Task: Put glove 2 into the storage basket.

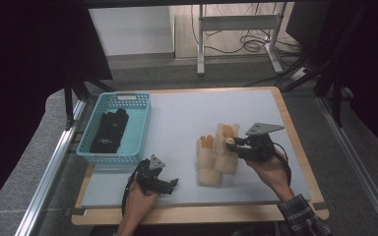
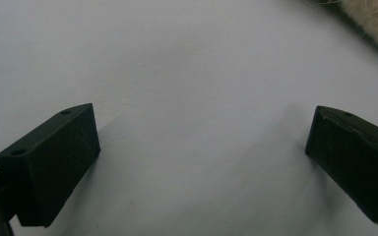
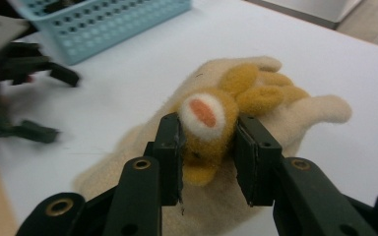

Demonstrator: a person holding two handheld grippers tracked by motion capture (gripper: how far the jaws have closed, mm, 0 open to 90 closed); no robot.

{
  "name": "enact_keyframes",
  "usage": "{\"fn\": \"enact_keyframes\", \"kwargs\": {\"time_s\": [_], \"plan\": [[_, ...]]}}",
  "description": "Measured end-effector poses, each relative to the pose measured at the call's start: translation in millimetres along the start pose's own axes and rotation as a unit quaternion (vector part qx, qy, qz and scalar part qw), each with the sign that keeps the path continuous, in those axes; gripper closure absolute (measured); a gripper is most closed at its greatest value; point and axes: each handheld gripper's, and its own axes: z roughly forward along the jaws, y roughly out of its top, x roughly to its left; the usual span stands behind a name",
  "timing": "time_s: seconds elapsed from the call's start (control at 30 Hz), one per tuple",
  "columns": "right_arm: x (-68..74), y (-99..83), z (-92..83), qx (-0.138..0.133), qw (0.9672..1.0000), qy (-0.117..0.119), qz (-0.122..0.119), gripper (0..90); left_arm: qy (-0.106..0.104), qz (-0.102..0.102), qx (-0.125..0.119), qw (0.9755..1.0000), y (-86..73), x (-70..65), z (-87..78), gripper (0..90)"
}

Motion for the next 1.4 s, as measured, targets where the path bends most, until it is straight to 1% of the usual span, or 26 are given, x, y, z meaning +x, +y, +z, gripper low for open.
{"fn": "enact_keyframes", "kwargs": {"time_s": [0.07, 0.13, 0.17, 0.23, 0.3, 0.37, 0.5, 0.57, 0.67, 0.73, 0.8, 0.9, 0.93, 1.0, 1.03, 1.1, 1.17, 1.23, 1.3, 1.4], "plan": [[8.7, 2.1, 3.9, 0.003, 0.9999, 0.013, 0.000, 64.7, 0.000, 0.002, 0.001, 1.0000, 0.0, 0.2, -0.2, 0.0], [17.1, 3.1, 12.5, 0.008, 0.9997, 0.025, -0.004, 64.6, 0.000, 0.002, 0.001, 1.0000, 0.0, 0.3, -0.2, 0.0], [21.7, 3.2, 19.3, 0.013, 0.9995, 0.030, -0.006, 64.6, 0.000, -0.001, -0.001, 1.0000, 0.0, -0.1, 0.1, 0.0], [26.9, 2.0, 31.5, 0.022, 0.9991, 0.033, -0.011, 64.5, 0.000, 0.000, 0.000, 1.0000, 0.0, 0.0, 0.0, 0.1], [30.1, -0.5, 42.3, 0.031, 0.9989, 0.033, -0.012, 64.4, 0.000, 0.000, 0.000, 1.0000, 0.0, 0.1, 0.0, 0.0], [32.5, -5.6, 54.3, 0.043, 0.9986, 0.024, -0.015, 64.1, 0.000, 0.000, 0.000, 1.0000, 0.0, 0.0, 0.0, 0.1], [33.4, -18.7, 68.0, 0.059, 0.9981, 0.015, -0.008, 60.9, 0.000, 0.002, 0.001, 1.0000, 0.0, 0.3, -0.2, 0.0], [33.0, -25.3, 73.2, 0.069, 0.9975, 0.018, 0.001, 56.9, 0.000, 0.002, 0.001, 1.0000, 0.0, 0.3, -0.2, 0.0], [32.9, -31.4, 76.1, 0.068, 0.9973, 0.025, 0.012, 49.4, 0.000, 0.002, 0.001, 1.0000, 0.0, 0.3, -0.2, 0.0], [31.9, -29.7, 73.3, 0.063, 0.9976, 0.026, 0.012, 44.5, 0.000, 0.002, 0.001, 1.0000, 0.0, 0.3, -0.2, 0.1], [28.9, -26.5, 68.0, 0.054, 0.9982, 0.023, 0.014, 42.7, 0.000, 0.002, 0.001, 1.0000, 0.0, 0.3, -0.2, 0.0], [20.1, -21.8, 56.9, 0.040, 0.9990, 0.012, 0.020, 42.6, 0.000, 0.001, 0.000, 1.0000, 0.0, 0.1, -0.1, 0.0], [15.5, -21.4, 52.6, 0.037, 0.9990, 0.007, 0.022, 44.5, 0.000, 0.002, 0.001, 1.0000, 0.0, 0.2, -0.1, 0.0], [8.5, -22.8, 47.6, 0.037, 0.9989, 0.004, 0.027, 55.7, 0.000, 0.002, 0.001, 1.0000, 0.0, 0.3, -0.2, 0.0], [5.1, -24.4, 45.2, 0.041, 0.9988, 0.000, 0.028, 61.0, 0.000, 0.002, 0.001, 1.0000, 0.0, 0.3, -0.2, 0.0], [-0.8, -30.2, 41.1, 0.050, 0.9983, -0.015, 0.024, 75.2, 0.000, 0.002, 0.001, 1.0000, 0.0, 0.3, -0.2, 0.1], [-4.6, -36.0, 39.8, 0.056, 0.9980, -0.013, 0.028, 82.1, 0.000, 0.001, 0.001, 1.0000, -0.1, 0.1, -0.2, 0.0], [-6.0, -44.1, 40.3, 0.064, 0.9975, -0.010, 0.030, 86.6, 0.000, 0.001, 0.001, 1.0000, -0.1, 0.1, -0.2, 0.1], [-5.2, -51.3, 42.0, 0.072, 0.9971, -0.005, 0.026, 88.3, 0.000, 0.001, 0.001, 1.0000, -0.1, 0.1, -0.2, 0.1], [-2.4, -59.5, 43.9, 0.076, 0.9967, 0.004, 0.028, 88.5, 0.000, 0.001, 0.001, 1.0000, -0.1, 0.1, -0.2, 0.0]]}}
